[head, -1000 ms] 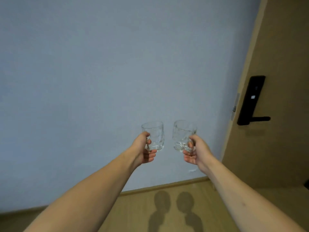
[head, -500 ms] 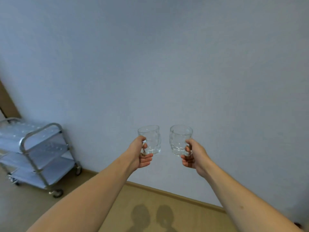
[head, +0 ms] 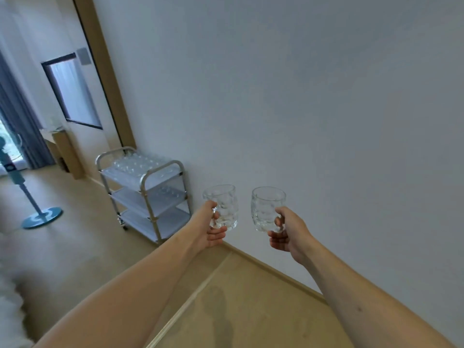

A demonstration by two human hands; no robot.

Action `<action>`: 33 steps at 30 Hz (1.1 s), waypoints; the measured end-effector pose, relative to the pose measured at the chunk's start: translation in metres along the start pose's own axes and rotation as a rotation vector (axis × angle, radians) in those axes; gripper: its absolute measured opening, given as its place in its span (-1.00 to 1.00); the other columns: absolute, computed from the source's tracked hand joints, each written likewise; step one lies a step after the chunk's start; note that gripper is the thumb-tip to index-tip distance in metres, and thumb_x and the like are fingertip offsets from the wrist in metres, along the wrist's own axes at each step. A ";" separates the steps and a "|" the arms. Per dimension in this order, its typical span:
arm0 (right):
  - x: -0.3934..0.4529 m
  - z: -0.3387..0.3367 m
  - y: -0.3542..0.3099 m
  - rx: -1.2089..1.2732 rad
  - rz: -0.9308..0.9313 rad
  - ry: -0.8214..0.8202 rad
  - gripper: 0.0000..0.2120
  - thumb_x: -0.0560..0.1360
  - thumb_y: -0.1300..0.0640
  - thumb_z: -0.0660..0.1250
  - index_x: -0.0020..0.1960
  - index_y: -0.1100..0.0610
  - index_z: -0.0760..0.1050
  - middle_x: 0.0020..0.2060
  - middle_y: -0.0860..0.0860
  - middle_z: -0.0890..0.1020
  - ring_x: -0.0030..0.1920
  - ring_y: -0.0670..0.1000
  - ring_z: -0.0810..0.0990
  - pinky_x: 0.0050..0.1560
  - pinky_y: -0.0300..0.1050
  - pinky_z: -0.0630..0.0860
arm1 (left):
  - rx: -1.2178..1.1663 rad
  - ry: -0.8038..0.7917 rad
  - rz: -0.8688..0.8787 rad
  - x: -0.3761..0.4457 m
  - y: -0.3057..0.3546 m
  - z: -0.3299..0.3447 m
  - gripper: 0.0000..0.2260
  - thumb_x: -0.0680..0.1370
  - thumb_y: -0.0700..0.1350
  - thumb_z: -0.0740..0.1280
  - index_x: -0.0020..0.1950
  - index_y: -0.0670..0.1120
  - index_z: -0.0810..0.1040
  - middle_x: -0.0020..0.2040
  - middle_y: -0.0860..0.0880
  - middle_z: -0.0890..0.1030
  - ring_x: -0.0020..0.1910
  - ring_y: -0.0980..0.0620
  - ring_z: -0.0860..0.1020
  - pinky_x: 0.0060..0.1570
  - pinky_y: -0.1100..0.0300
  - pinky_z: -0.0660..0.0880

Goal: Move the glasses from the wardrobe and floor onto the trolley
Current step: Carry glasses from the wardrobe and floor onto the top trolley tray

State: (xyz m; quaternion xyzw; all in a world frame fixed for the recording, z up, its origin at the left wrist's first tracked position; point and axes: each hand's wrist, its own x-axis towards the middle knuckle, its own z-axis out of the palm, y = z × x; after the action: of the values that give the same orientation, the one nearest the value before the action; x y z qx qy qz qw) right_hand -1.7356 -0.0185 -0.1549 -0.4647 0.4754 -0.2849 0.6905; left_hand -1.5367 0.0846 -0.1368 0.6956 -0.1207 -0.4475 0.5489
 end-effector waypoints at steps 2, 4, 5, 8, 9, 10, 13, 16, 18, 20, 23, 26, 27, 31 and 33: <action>0.006 0.036 0.005 -0.020 0.024 -0.031 -0.63 0.54 -0.09 0.29 -0.34 0.08 0.36 -0.32 0.18 0.55 -0.40 0.10 0.50 -0.31 -0.08 0.56 | -0.024 0.044 -0.018 0.010 -0.002 -0.034 -0.71 0.58 0.16 0.25 -0.03 -0.07 0.47 -0.09 -0.22 0.65 -0.19 -0.15 0.61 -0.03 0.00 0.58; 0.012 0.069 0.009 -0.047 0.048 -0.071 -0.62 0.55 -0.09 0.29 -0.34 0.08 0.36 -0.35 0.16 0.55 -0.41 0.09 0.51 -0.27 -0.05 0.57 | -0.049 0.077 -0.039 0.019 -0.004 -0.063 -0.69 0.58 0.17 0.25 0.01 -0.07 0.50 -0.08 -0.22 0.66 -0.16 -0.16 0.62 -0.05 0.00 0.59; 0.016 0.083 0.011 -0.061 0.054 -0.092 -0.62 0.55 -0.09 0.28 -0.34 0.08 0.36 -0.36 0.15 0.55 -0.40 0.09 0.52 -0.25 -0.03 0.57 | -0.065 0.091 -0.048 0.023 -0.005 -0.076 -0.69 0.58 0.17 0.26 0.02 -0.07 0.51 -0.08 -0.22 0.66 -0.16 -0.16 0.62 -0.06 0.00 0.59; 0.033 0.124 0.014 -0.110 0.058 -0.154 -0.63 0.55 -0.09 0.27 -0.34 0.08 0.35 -0.31 0.16 0.56 -0.38 0.08 0.53 -0.24 -0.03 0.57 | -0.116 0.144 -0.079 0.035 -0.008 -0.110 -0.70 0.58 0.17 0.26 0.02 -0.07 0.52 -0.07 -0.22 0.66 -0.15 -0.15 0.62 -0.09 0.01 0.58; 0.040 0.137 0.014 -0.126 0.058 -0.175 -0.63 0.56 -0.09 0.27 -0.33 0.07 0.35 -0.29 0.16 0.56 -0.37 0.08 0.54 -0.27 -0.06 0.57 | -0.129 0.163 -0.088 0.038 -0.009 -0.119 -0.70 0.58 0.17 0.26 0.04 -0.07 0.52 -0.06 -0.23 0.66 -0.13 -0.16 0.62 -0.11 0.02 0.58; 0.047 0.150 0.014 -0.139 0.060 -0.196 -0.63 0.56 -0.09 0.27 -0.33 0.07 0.35 -0.28 0.17 0.56 -0.37 0.07 0.54 -0.31 -0.08 0.56 | -0.140 0.181 -0.093 0.042 -0.009 -0.129 -0.69 0.58 0.16 0.26 0.06 -0.07 0.52 -0.05 -0.23 0.66 -0.12 -0.16 0.62 -0.13 0.02 0.57; 0.074 0.190 0.012 -0.158 0.066 -0.270 -0.63 0.56 -0.10 0.27 -0.32 0.06 0.34 -0.29 0.18 0.56 -0.37 0.08 0.54 -0.36 -0.12 0.56 | -0.165 0.242 -0.088 0.060 -0.004 -0.154 -0.69 0.57 0.15 0.26 0.10 -0.07 0.51 -0.01 -0.25 0.67 -0.09 -0.17 0.62 -0.14 0.03 0.57; 0.107 0.229 0.007 -0.181 0.070 -0.337 -0.63 0.57 -0.11 0.25 -0.32 0.06 0.34 -0.31 0.18 0.55 -0.39 0.08 0.52 -0.38 -0.13 0.55 | -0.183 0.313 -0.084 0.086 0.006 -0.176 -0.71 0.55 0.15 0.26 0.03 -0.07 0.51 -0.08 -0.23 0.68 -0.14 -0.16 0.63 -0.04 0.03 0.59; 0.132 0.253 0.001 -0.200 0.076 -0.374 -0.62 0.57 -0.12 0.25 -0.33 0.06 0.34 -0.31 0.18 0.56 -0.41 0.08 0.53 -0.38 -0.13 0.56 | -0.200 0.348 -0.086 0.106 0.017 -0.189 -0.72 0.55 0.15 0.26 0.01 -0.07 0.50 -0.11 -0.22 0.67 -0.17 -0.15 0.63 0.01 0.01 0.59; 0.157 0.277 -0.009 -0.229 0.078 -0.408 -0.61 0.56 -0.12 0.26 -0.35 0.05 0.34 -0.31 0.17 0.56 -0.42 0.07 0.53 -0.39 -0.13 0.56 | -0.224 0.386 -0.081 0.128 0.032 -0.200 -0.71 0.55 0.15 0.27 0.00 -0.07 0.50 -0.11 -0.21 0.68 -0.17 -0.15 0.62 -0.04 0.02 0.59; 0.192 0.310 -0.027 -0.271 0.064 -0.468 -0.61 0.56 -0.12 0.25 -0.36 0.05 0.33 -0.32 0.16 0.54 -0.43 0.06 0.51 -0.38 -0.13 0.54 | -0.257 0.451 -0.082 0.158 0.054 -0.217 -0.71 0.54 0.15 0.26 0.00 -0.07 0.50 -0.10 -0.21 0.68 -0.15 -0.15 0.62 -0.08 0.03 0.59; 0.221 0.338 -0.040 -0.293 0.070 -0.529 -0.61 0.59 -0.11 0.22 -0.34 0.05 0.32 -0.37 0.15 0.52 -0.46 0.06 0.48 -0.38 -0.12 0.51 | -0.291 0.498 -0.094 0.181 0.072 -0.230 -0.72 0.55 0.15 0.26 -0.03 -0.06 0.49 -0.13 -0.21 0.68 -0.16 -0.15 0.61 -0.12 0.05 0.58; 0.230 0.347 -0.043 -0.297 0.076 -0.549 -0.61 0.60 -0.11 0.21 -0.34 0.05 0.31 -0.40 0.14 0.50 -0.48 0.05 0.46 -0.38 -0.12 0.49 | -0.301 0.515 -0.098 0.187 0.077 -0.235 -0.73 0.55 0.15 0.26 -0.04 -0.06 0.49 -0.13 -0.21 0.68 -0.17 -0.15 0.61 -0.14 0.05 0.58; 0.259 0.379 -0.048 -0.310 0.115 -0.628 -0.59 0.61 -0.08 0.19 -0.35 0.05 0.26 -0.56 0.05 0.38 -0.56 0.01 0.31 -0.49 -0.18 0.35 | -0.345 0.558 -0.099 0.209 0.091 -0.253 -0.72 0.57 0.15 0.25 -0.05 -0.06 0.47 -0.13 -0.19 0.66 -0.23 -0.12 0.59 -0.16 0.08 0.57; 0.271 0.396 -0.046 -0.324 0.122 -0.644 -0.60 0.62 -0.07 0.19 -0.34 0.05 0.26 -0.53 0.08 0.39 -0.55 0.03 0.31 -0.49 -0.19 0.35 | -0.363 0.573 -0.091 0.218 0.093 -0.262 -0.73 0.58 0.15 0.24 -0.06 -0.06 0.45 -0.12 -0.19 0.65 -0.23 -0.11 0.58 -0.13 0.08 0.57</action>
State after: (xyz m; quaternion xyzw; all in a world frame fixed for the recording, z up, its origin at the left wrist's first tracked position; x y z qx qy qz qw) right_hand -1.2639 -0.1168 -0.1732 -0.6049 0.2994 -0.0032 0.7379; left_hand -1.1841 0.0786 -0.1636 0.6887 0.1514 -0.2721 0.6548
